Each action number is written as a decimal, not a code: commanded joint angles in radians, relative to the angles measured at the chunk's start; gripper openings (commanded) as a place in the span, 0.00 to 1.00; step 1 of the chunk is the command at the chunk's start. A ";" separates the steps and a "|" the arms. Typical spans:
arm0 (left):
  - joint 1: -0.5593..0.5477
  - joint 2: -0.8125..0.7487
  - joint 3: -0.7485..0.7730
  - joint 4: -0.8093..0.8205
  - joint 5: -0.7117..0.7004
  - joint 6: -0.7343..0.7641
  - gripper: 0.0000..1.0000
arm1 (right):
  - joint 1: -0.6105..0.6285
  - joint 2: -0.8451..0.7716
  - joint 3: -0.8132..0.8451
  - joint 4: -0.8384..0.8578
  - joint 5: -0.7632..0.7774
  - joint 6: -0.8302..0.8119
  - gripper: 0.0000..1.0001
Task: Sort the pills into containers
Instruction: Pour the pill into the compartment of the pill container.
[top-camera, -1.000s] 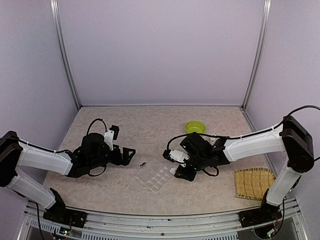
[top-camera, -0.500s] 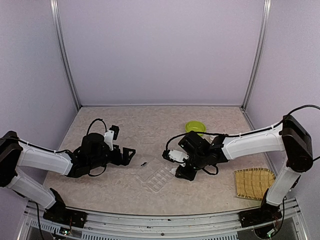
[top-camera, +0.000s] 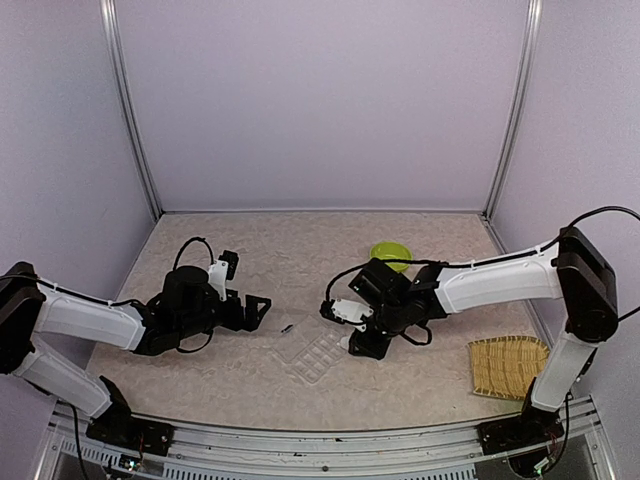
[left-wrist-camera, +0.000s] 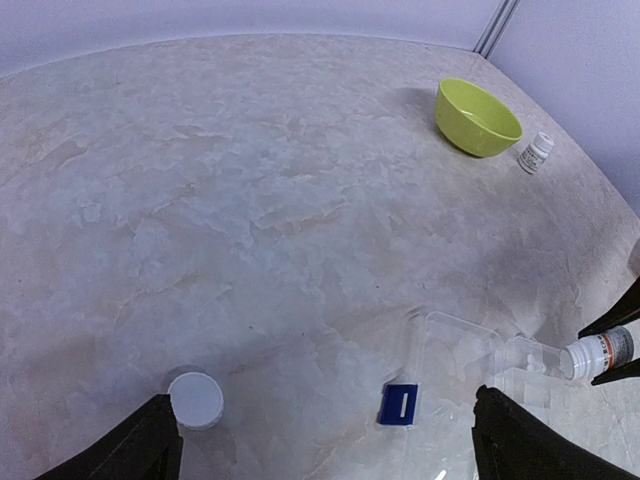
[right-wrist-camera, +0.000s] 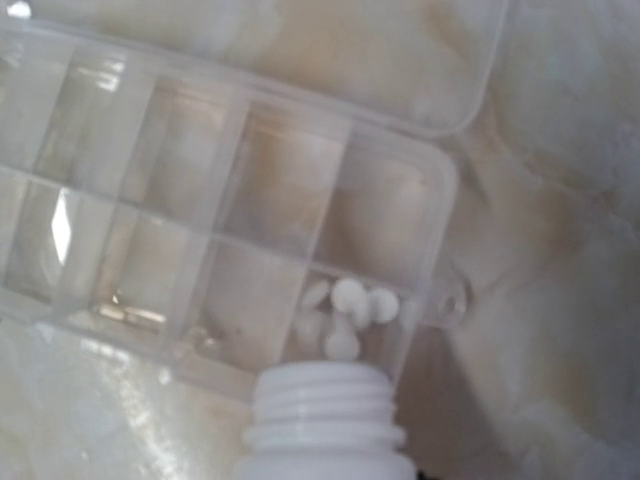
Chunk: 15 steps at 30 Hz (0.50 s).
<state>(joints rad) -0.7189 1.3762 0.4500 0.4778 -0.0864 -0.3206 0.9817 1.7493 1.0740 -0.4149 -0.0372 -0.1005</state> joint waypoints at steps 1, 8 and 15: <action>0.006 0.001 0.028 -0.019 0.002 0.003 0.99 | 0.014 0.022 0.017 -0.053 0.017 -0.011 0.00; 0.006 0.003 0.029 -0.017 0.003 0.002 0.99 | 0.015 0.013 0.015 -0.041 0.023 -0.011 0.00; 0.006 0.007 0.030 -0.017 0.002 0.002 0.99 | 0.014 0.005 -0.023 0.034 0.020 -0.006 0.00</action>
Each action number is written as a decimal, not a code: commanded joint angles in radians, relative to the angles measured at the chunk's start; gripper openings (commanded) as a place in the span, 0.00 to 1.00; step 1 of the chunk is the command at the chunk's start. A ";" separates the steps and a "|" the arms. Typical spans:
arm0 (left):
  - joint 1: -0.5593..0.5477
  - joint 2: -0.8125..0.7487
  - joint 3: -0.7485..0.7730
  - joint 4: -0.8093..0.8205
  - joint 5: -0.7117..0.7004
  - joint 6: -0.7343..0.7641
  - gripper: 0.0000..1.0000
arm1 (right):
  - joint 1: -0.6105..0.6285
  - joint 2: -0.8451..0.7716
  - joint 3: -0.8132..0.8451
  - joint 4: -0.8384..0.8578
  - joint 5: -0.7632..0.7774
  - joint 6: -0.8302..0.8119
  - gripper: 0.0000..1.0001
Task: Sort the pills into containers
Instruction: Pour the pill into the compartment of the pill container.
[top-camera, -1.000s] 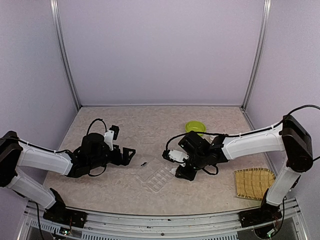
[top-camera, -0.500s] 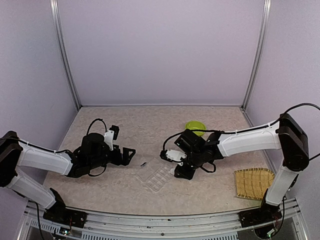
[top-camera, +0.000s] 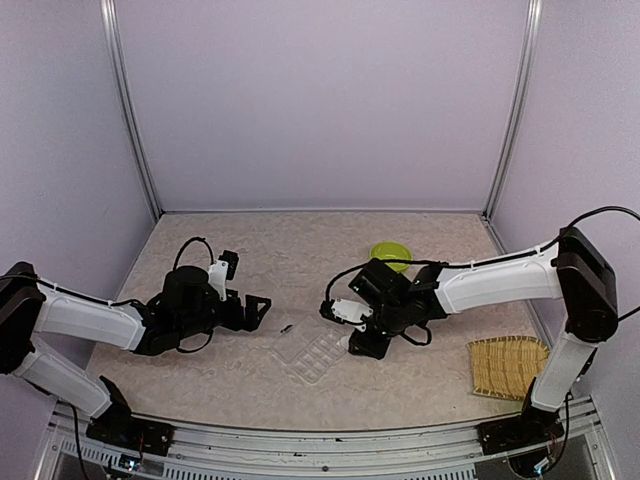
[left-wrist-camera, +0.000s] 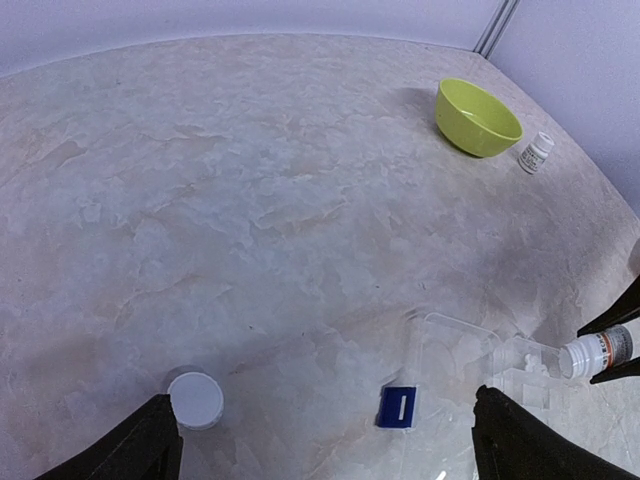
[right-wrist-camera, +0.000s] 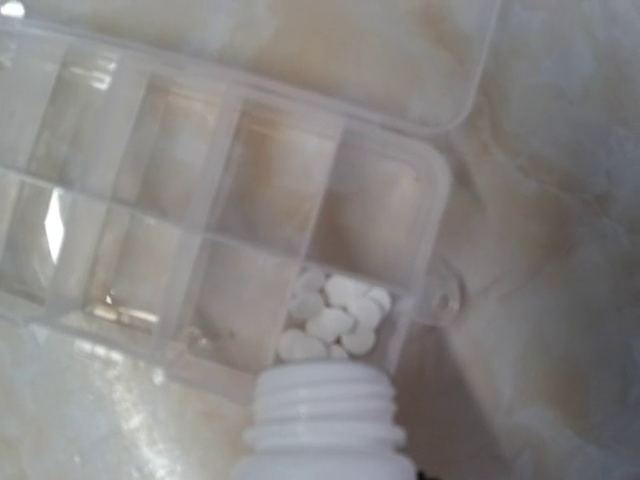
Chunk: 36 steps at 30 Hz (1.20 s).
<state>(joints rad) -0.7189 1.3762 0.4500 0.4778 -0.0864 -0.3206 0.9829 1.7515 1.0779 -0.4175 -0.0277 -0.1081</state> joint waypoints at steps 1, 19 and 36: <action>0.006 0.008 0.029 -0.015 0.003 0.002 0.99 | 0.013 -0.002 -0.035 0.052 0.009 0.005 0.00; 0.006 0.014 0.030 -0.015 0.003 0.002 0.99 | 0.014 -0.098 -0.155 0.254 -0.014 0.034 0.00; 0.006 0.013 0.032 -0.027 -0.009 0.001 0.99 | 0.014 -0.188 -0.340 0.577 -0.005 0.084 0.00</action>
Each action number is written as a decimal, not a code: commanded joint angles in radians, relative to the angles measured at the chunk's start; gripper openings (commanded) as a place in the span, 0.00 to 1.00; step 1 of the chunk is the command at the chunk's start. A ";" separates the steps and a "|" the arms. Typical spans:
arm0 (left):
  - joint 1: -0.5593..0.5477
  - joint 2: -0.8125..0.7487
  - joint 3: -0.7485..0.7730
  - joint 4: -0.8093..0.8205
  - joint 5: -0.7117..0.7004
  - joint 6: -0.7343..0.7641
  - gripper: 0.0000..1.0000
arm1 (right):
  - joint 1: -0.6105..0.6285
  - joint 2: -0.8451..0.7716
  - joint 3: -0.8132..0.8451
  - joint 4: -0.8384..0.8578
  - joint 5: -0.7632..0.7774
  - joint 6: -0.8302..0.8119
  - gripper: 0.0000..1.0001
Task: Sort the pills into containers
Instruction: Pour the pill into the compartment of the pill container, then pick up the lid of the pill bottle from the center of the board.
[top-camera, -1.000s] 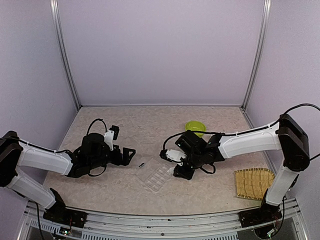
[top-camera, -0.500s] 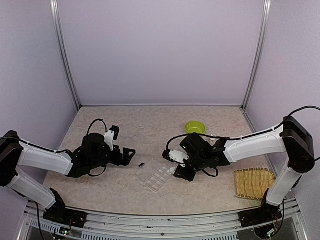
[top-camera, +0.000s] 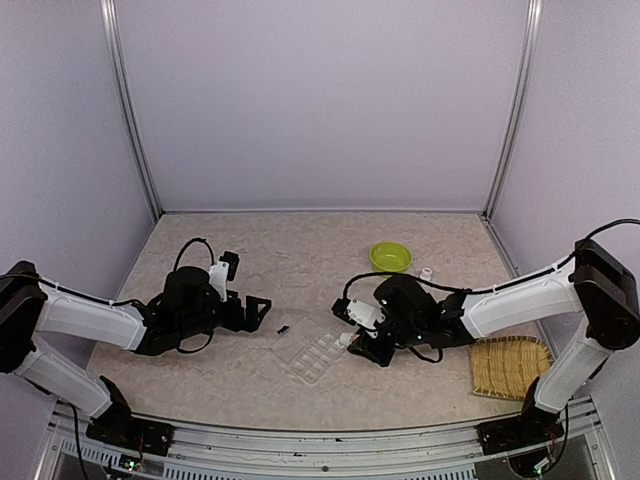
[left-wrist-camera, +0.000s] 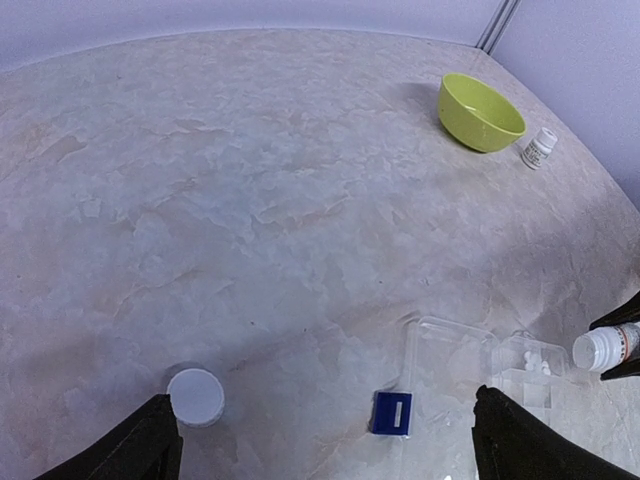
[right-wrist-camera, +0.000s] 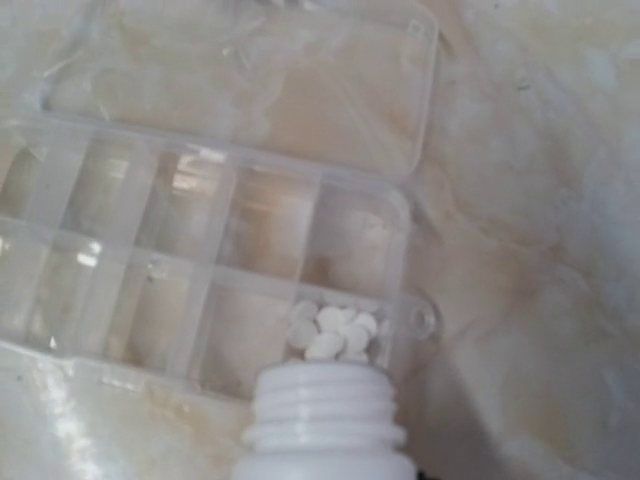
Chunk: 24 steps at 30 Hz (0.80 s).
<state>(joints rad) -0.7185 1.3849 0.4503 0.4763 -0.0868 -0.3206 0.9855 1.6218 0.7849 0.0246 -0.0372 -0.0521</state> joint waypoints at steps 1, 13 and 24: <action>0.005 0.004 0.032 -0.026 -0.008 0.001 0.99 | 0.011 -0.068 -0.064 0.161 0.002 0.032 0.00; 0.005 0.012 0.034 -0.027 -0.023 -0.001 0.99 | 0.011 -0.213 -0.292 0.553 -0.012 0.068 0.00; 0.008 0.048 0.040 -0.022 -0.055 0.003 0.99 | 0.011 -0.399 -0.488 1.004 -0.106 0.097 0.00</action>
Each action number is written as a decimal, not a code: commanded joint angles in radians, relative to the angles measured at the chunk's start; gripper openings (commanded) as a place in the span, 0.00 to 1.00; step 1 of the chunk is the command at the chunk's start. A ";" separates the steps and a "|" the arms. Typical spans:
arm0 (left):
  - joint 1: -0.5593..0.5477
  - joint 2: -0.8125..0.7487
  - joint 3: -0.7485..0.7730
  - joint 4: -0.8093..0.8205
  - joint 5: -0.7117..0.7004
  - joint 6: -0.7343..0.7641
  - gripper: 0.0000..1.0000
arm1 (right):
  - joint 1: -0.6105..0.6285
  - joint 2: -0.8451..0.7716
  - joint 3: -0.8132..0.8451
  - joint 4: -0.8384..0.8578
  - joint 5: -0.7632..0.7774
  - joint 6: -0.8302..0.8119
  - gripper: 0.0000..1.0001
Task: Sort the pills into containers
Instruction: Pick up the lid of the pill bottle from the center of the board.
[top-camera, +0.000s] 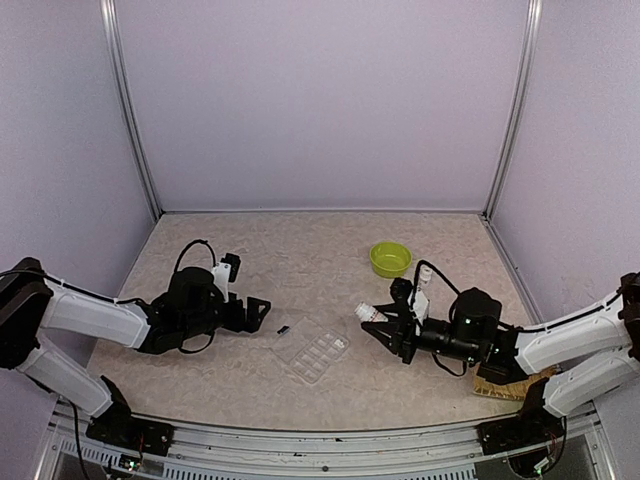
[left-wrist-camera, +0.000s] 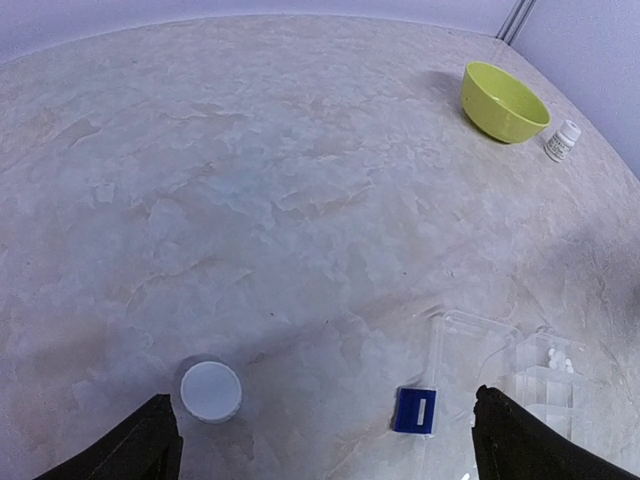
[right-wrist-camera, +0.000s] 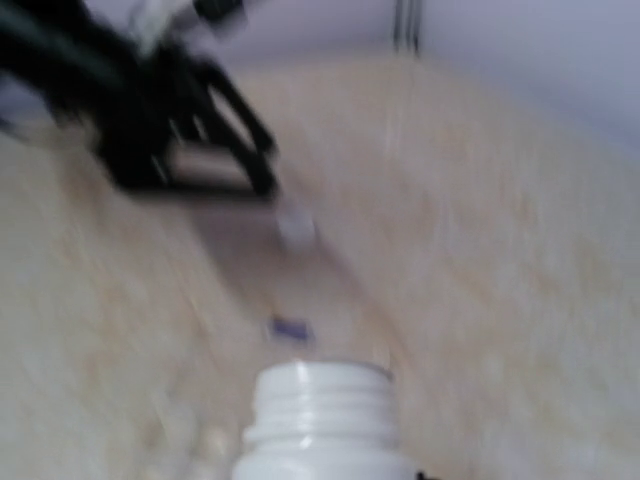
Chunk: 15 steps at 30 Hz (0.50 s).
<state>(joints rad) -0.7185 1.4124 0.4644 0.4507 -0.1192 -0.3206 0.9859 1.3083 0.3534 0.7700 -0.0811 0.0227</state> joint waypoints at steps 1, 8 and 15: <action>0.009 0.026 0.025 0.007 -0.024 0.004 0.99 | 0.010 -0.110 -0.065 0.290 -0.075 0.024 0.00; 0.013 0.033 0.018 0.022 -0.021 0.009 0.99 | 0.005 -0.351 -0.067 0.342 -0.196 0.058 0.00; 0.018 0.014 0.006 0.038 -0.022 0.012 0.99 | -0.002 -0.572 -0.062 0.337 -0.222 0.104 0.00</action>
<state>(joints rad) -0.7101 1.4399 0.4664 0.4599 -0.1314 -0.3202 0.9859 0.8017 0.2832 1.1126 -0.2668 0.1017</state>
